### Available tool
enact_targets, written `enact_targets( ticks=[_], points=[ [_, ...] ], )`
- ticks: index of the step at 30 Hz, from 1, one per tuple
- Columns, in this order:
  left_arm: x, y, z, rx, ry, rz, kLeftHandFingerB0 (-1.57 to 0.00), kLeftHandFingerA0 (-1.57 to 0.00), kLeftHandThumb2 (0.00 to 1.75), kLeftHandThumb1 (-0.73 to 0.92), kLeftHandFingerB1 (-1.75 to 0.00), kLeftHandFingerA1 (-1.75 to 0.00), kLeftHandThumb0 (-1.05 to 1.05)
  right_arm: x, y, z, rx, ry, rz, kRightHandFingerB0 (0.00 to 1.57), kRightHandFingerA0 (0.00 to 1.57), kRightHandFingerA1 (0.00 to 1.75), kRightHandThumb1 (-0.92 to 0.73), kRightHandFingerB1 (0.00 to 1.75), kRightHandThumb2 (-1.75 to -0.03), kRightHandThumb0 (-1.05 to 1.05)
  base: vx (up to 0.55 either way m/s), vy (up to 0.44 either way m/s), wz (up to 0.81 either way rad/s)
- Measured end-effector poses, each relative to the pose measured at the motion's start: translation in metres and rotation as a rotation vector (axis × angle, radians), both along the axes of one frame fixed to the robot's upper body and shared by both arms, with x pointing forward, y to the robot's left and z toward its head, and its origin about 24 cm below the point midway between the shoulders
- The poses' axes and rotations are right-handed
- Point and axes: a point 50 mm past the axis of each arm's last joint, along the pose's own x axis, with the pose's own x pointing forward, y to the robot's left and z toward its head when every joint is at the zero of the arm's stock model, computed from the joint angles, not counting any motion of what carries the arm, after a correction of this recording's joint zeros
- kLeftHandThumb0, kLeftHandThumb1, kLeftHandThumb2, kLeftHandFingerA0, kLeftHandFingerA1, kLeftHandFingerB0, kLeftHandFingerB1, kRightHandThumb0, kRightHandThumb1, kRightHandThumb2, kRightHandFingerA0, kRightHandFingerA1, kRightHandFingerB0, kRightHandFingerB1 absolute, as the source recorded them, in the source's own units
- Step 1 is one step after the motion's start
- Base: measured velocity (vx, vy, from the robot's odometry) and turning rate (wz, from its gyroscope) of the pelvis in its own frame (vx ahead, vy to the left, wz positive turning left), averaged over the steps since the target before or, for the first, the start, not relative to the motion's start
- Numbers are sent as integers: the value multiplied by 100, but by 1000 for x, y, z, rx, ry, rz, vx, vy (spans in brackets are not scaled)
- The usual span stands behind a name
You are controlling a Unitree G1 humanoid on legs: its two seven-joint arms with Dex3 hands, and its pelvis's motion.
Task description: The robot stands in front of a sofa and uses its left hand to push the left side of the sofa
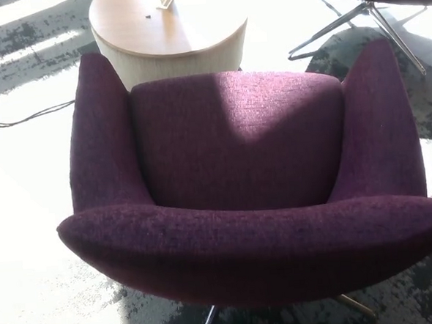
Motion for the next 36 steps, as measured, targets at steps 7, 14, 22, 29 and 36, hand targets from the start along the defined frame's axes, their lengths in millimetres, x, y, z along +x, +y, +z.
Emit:
enact_targets(
  ticks=[7,14,22,29,36],
  points=[
    [41,26,30,-29,-177,111,-7,0,125,71,-38,-57,-105,17,-2,11,0,-112,11,36,42,35,-77,33,-68,-76,0,0,0],
    [72,52,63,-44,-323,203,0,-3,127,74,-22,-43,-105,30,-7,20,-8,-181,18,30,39,35,-76,32,-70,-79,0,0,0],
    [116,71,111,-19,-482,209,-4,0,122,69,-27,-43,-105,38,-10,27,-3,-227,5,31,40,36,-76,33,-72,-82,0,0,0],
    [141,63,131,3,-518,123,-6,0,114,59,-20,-28,-105,39,-10,27,0,-233,-1,30,38,32,-86,30,-67,-78,0,0,0],
    [170,28,138,-71,-481,-9,-3,0,127,71,-26,-33,-105,34,-9,24,3,-221,14,33,41,35,-78,32,-70,-81,-3,-2,1]
  ],
)
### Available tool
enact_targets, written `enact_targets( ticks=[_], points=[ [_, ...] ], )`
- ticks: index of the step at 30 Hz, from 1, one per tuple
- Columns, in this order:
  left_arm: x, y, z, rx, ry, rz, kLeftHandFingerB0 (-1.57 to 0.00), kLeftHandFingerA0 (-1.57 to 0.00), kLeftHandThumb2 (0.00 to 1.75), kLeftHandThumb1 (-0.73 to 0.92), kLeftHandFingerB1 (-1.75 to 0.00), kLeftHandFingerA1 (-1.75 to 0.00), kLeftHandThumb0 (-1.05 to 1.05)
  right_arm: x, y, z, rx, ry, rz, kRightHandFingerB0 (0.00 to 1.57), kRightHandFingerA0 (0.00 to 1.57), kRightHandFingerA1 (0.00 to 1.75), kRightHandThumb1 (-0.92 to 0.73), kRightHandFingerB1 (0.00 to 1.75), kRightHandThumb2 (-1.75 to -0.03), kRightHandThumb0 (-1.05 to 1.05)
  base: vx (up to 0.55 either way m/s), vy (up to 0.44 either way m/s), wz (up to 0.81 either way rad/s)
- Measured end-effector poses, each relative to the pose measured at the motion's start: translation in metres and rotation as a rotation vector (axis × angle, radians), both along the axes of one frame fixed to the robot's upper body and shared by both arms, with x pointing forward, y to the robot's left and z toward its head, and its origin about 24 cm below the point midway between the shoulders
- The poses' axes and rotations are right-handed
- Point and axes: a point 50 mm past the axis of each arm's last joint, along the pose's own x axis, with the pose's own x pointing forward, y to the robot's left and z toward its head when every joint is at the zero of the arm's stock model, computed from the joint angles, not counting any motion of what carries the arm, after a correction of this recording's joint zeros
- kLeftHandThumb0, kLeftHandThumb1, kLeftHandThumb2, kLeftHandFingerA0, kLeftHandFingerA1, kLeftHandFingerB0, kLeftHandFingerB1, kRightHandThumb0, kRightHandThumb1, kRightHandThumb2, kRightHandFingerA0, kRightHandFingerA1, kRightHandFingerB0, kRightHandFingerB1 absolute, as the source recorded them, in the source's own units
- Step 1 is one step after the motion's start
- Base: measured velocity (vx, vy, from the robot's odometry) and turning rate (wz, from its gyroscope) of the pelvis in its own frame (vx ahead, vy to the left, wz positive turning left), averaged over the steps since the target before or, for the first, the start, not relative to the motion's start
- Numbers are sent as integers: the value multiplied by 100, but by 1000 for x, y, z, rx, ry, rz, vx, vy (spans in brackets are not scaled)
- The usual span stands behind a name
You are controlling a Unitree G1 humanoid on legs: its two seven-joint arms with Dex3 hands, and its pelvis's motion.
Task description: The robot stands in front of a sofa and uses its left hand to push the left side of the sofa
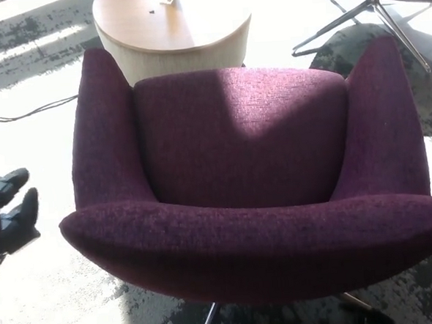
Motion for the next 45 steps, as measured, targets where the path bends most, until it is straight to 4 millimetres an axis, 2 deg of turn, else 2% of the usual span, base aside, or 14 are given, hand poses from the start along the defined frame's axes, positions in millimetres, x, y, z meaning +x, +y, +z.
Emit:
enact_targets(
  ticks=[7,11,12,13,27,28,31,32,33,40,41,43,44,45],
  points=[
    [10,-32,-5,28,41,-129,-2,0,83,92,-47,-12,-105,-4,0,-2,1,9,-2,37,44,36,-76,34,-70,-81,0,0,0],
    [12,-41,-7,67,49,-171,-1,0,129,75,-42,-35,-105,-3,2,-1,11,4,-6,27,40,50,-69,43,-106,-80,0,0,0],
    [12,-44,-8,78,52,-182,-3,0,80,92,-48,-46,-105,-3,1,-1,11,4,-7,37,44,36,-77,33,-70,-80,0,0,0],
    [12,-45,-9,85,54,-187,-2,-1,128,75,-39,-36,-104,-4,1,-2,11,5,-8,25,41,52,-71,43,-107,-75,0,0,0],
    [7,-70,-17,74,33,-277,-11,-3,122,73,-51,-49,-105,-5,3,-2,2,7,-5,41,48,35,-82,33,-66,-75,0,0,0],
    [6,-74,-18,82,28,-298,-15,-6,71,92,-45,-62,-105,-5,3,-2,1,7,-4,42,48,35,-82,33,-66,-74,0,0,0],
    [3,-88,-19,110,17,-368,-15,-4,117,69,-49,-54,-102,-4,3,-2,-1,6,-5,43,48,35,-83,33,-66,-74,0,0,7],
    [2,-92,-20,115,14,-385,-20,-9,69,90,-39,-54,-105,-3,3,-2,-2,4,-5,43,49,35,-83,33,-66,-75,0,0,9],
    [2,-96,-20,119,11,-404,-12,0,115,68,-47,-52,-104,-3,3,-1,-2,2,-4,42,49,35,-82,33,-66,-75,0,0,7],
    [-8,-132,-25,134,-2,-542,-16,-7,112,67,-43,-50,-102,0,3,0,-1,-4,-5,42,49,35,-81,33,-65,-76,-8,5,5],
    [-9,-138,-25,138,-3,-564,-22,-5,67,88,-32,-45,-102,0,3,0,-1,-6,-4,39,49,39,-72,36,-74,-81,0,0,0],
    [-12,-148,-25,136,-5,-600,-24,-6,114,73,-44,-45,-104,1,3,0,-2,-7,-2,40,51,40,-72,36,-73,-81,0,0,0],
    [-14,-153,-25,136,-6,-619,-35,-13,67,88,-31,-42,-99,2,4,0,-3,-7,-1,43,52,36,-81,34,-65,-76,0,0,0],
    [-16,-158,-25,132,-6,-637,-24,-5,112,69,-44,-43,-105,2,4,0,-3,-7,0,40,50,39,-72,36,-72,-82,0,0,0]
  ],
)
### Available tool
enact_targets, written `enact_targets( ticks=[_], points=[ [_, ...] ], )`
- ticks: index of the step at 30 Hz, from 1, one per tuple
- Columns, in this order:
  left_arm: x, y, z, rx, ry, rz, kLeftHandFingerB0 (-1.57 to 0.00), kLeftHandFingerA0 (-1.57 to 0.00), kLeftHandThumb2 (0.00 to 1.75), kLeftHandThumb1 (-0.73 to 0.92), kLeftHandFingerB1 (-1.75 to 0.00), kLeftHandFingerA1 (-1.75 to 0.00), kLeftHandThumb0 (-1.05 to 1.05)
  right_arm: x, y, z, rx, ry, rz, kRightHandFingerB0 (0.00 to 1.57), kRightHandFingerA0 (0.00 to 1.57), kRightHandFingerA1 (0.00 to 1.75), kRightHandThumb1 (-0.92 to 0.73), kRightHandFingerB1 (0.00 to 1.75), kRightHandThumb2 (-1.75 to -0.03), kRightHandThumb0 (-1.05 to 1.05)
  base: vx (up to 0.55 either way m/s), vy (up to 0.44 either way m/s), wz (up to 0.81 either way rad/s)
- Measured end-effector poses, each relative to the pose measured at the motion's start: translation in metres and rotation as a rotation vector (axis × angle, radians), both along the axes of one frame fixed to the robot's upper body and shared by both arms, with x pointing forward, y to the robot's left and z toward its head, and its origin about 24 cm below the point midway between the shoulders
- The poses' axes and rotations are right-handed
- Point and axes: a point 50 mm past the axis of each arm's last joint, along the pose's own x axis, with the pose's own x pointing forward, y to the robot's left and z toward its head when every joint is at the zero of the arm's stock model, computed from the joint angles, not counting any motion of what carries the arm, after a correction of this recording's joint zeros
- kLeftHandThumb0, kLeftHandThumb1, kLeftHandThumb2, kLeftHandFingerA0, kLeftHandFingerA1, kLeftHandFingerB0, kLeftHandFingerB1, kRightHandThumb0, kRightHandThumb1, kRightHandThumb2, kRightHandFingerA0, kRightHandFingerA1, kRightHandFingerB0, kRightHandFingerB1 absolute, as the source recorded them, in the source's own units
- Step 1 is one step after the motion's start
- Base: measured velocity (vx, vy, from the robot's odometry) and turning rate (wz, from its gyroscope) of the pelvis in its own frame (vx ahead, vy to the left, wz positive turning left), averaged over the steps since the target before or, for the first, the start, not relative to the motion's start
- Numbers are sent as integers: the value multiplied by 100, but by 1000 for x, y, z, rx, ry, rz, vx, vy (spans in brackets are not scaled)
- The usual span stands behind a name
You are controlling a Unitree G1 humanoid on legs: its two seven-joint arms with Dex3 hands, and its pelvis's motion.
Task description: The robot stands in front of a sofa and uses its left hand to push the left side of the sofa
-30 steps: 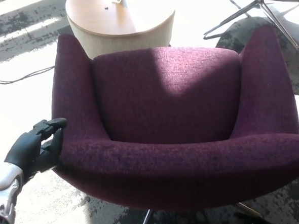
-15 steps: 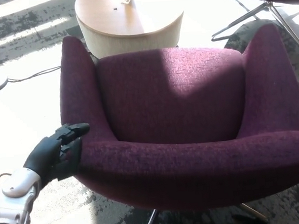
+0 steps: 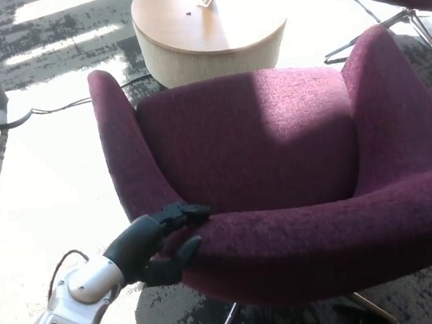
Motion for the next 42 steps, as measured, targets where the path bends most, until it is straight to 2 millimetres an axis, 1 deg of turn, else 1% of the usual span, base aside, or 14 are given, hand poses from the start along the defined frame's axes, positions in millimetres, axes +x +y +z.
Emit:
enact_targets(
  ticks=[2,3,8,11,12,13,23,30,31,35,37,39,41,42],
  points=[
    [-3,-11,-1,-12,11,-31,-23,-6,111,67,-43,-46,-105,0,0,0,-1,0,1,40,50,40,-69,37,-73,-82,0,0,0],
    [-4,-17,-1,-19,19,-46,-28,-15,67,84,-29,-42,-105,0,0,0,-1,0,1,37,45,50,-63,47,-98,-77,0,0,0],
    [-9,-47,-4,-50,49,-126,-17,-6,108,65,-40,-44,-103,0,1,0,9,1,-6,39,49,35,-78,33,-64,-76,0,0,0],
    [-10,-65,-5,-72,69,-171,-23,-14,67,85,-30,-38,-101,0,1,0,8,-1,-5,49,49,35,-87,35,-68,-70,0,0,0],
    [-10,-70,-5,-78,77,-185,-23,-16,73,74,-33,-40,-104,1,2,0,1,-1,5,42,42,52,-76,50,-110,-71,0,0,0],
    [-11,-73,-5,-81,80,-189,-26,-18,66,83,-31,-38,-97,1,3,0,-2,-1,9,61,60,38,-86,38,-67,-71,0,0,0],
    [-18,-115,-5,-131,94,-285,-32,-28,65,81,-34,-36,-91,1,10,0,-65,-2,43,34,36,62,-84,39,-65,-64,0,0,0],
    [-16,-120,-2,-99,66,-306,-25,-20,68,90,-35,-44,-105,0,22,9,-185,-42,56,34,36,62,-84,39,-65,-64,0,0,0],
    [-15,-121,-2,-88,62,-309,-17,-12,116,69,-45,-49,-99,0,24,11,-202,-44,56,34,36,62,-84,39,-65,-64,0,0,0],
    [-15,-124,-2,-49,48,-331,-10,-6,120,73,-47,-51,-99,-1,28,15,-262,-47,46,34,36,62,-84,39,-65,-64,0,0,0],
    [-15,-126,-1,-29,39,-345,0,-1,104,32,-51,-53,-39,-1,29,17,-296,-46,40,34,36,62,-84,39,-65,-64,0,0,0],
    [-16,-129,-2,-13,33,-360,-12,0,127,80,-49,-51,-105,-1,30,20,-336,-42,31,34,36,62,-84,39,-65,-64,0,0,0],
    [-17,-130,-2,-1,27,-372,0,-1,104,32,-51,-53,-39,-1,31,22,-366,-37,26,34,36,62,-84,39,-65,-64,0,0,0],
    [-17,-131,-2,3,25,-375,-8,-1,121,74,-47,-50,-99,-2,31,22,-378,-34,25,34,36,62,-84,39,-65,-64,0,0,0]
  ],
)
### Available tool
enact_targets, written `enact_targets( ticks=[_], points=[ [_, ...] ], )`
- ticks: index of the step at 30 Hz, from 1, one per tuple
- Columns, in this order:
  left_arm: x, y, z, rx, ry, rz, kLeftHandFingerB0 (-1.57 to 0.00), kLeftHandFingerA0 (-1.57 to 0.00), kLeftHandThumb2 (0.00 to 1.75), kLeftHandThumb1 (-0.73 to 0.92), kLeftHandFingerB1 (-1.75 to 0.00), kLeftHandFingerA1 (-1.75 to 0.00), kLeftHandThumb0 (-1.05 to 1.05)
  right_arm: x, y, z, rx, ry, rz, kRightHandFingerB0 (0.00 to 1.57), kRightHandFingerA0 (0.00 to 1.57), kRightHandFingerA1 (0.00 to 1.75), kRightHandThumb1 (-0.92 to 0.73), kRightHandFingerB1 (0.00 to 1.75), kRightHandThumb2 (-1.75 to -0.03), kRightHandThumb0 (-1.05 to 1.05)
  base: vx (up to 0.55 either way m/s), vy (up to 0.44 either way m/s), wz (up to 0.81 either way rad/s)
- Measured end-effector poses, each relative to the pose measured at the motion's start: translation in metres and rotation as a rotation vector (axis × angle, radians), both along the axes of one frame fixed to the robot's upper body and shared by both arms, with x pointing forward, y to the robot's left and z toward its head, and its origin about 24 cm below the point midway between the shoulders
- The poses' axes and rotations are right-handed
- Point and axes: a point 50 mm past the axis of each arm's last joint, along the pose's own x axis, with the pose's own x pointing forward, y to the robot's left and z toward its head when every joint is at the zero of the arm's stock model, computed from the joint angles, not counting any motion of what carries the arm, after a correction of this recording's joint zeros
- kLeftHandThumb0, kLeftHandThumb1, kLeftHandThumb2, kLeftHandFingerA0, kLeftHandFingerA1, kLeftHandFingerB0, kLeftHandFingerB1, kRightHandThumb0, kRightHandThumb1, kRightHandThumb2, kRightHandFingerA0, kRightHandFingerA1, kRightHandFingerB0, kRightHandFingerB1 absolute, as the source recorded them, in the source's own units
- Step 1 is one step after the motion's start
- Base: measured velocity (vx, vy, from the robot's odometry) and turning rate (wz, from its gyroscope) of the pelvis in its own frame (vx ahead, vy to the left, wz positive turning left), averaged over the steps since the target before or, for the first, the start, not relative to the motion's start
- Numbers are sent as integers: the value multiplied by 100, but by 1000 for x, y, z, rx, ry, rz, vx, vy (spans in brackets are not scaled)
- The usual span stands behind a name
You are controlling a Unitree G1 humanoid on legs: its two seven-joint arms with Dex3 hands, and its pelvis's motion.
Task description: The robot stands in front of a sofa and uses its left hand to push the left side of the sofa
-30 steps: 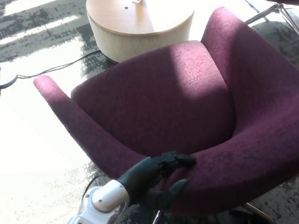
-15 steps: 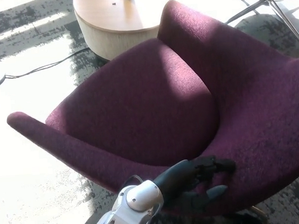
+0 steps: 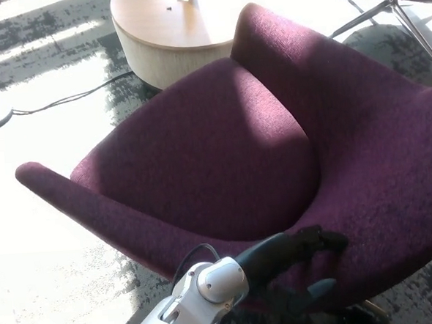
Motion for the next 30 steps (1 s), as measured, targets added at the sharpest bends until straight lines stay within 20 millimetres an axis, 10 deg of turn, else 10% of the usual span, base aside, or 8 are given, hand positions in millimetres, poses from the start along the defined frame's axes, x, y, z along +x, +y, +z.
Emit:
enact_targets(
  ticks=[1,3,9,10,15,16,17,30],
  points=[
    [0,0,0,2,-2,-2,0,-1,104,33,-51,-53,-39,0,0,0,-7,2,-2,34,36,62,-84,39,-65,-64,0,0,0],
    [-1,-1,0,5,-6,-6,-11,-6,118,72,-46,-51,-99,-1,1,1,-24,7,-7,34,36,62,-84,39,-65,-64,0,0,0],
    [-1,-1,-1,13,-17,-10,-14,-10,117,70,-45,-49,-100,-2,1,2,-55,16,-17,34,36,62,-84,39,-65,-64,0,0,0],
    [-1,-1,-1,15,-18,-10,-24,-20,70,92,-34,-42,-105,-2,1,2,-58,17,-18,34,36,62,-84,39,-65,-64,0,0,0],
    [-1,1,-2,12,-18,-2,-28,-24,68,89,-33,-38,-104,-1,0,3,-70,20,-24,34,36,62,-84,39,-65,-64,0,0,0],
    [-1,2,-3,8,-17,2,-23,-17,112,69,-45,-46,-101,-1,0,3,-71,21,-26,34,36,62,-84,39,-65,-64,0,0,0],
    [-1,2,-3,6,-15,4,-30,-27,67,88,-33,-36,-102,-1,0,3,-73,21,-27,34,36,62,-84,39,-65,-64,0,0,0],
    [4,34,-8,-48,-3,109,-53,-51,61,65,-39,-40,-90,-2,0,4,-81,24,-31,34,36,62,-84,39,-65,-64,0,0,0]
  ],
)
